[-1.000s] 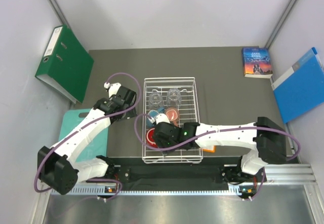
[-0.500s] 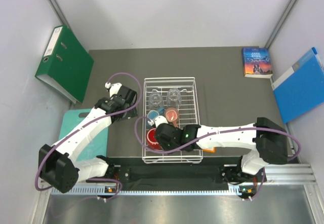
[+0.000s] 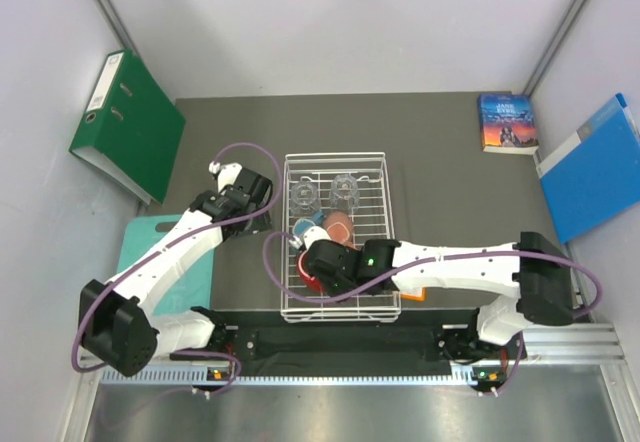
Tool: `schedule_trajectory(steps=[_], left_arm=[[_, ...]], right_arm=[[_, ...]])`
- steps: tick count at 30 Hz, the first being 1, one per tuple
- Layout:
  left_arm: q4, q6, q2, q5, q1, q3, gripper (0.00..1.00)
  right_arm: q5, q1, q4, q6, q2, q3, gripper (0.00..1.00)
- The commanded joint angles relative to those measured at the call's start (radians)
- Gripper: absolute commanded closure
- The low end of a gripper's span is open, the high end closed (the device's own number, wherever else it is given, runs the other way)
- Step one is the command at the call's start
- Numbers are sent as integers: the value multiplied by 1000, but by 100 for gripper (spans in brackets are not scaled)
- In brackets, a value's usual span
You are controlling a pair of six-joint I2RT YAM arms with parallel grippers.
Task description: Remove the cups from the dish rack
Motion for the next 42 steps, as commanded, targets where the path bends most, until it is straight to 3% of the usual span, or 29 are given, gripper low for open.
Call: schedule_trajectory(steps=[1,10,20,30,36,42], left_arm=[[30,16,15,-29,-6,55,1],[41,27,21,-49,-6,76,1],[35,22,20,-67,-6,85,1],[23,10,-29,-122,-6,191,1],[13,-12,-55,-124,-4,259,1],[142,1,-155,-21,-6,267,1]], right_arm=[[63,13,-63,-40,-100,149,100],[120,13,-163,-77,-143,278,100],[157,13,-127,-59,-186,277,100],[232,-52,-88,-115,-242,400,100],[105,-219,41,-116,-278,343,100],[-305,-463,335,-40,-316,233,100]])
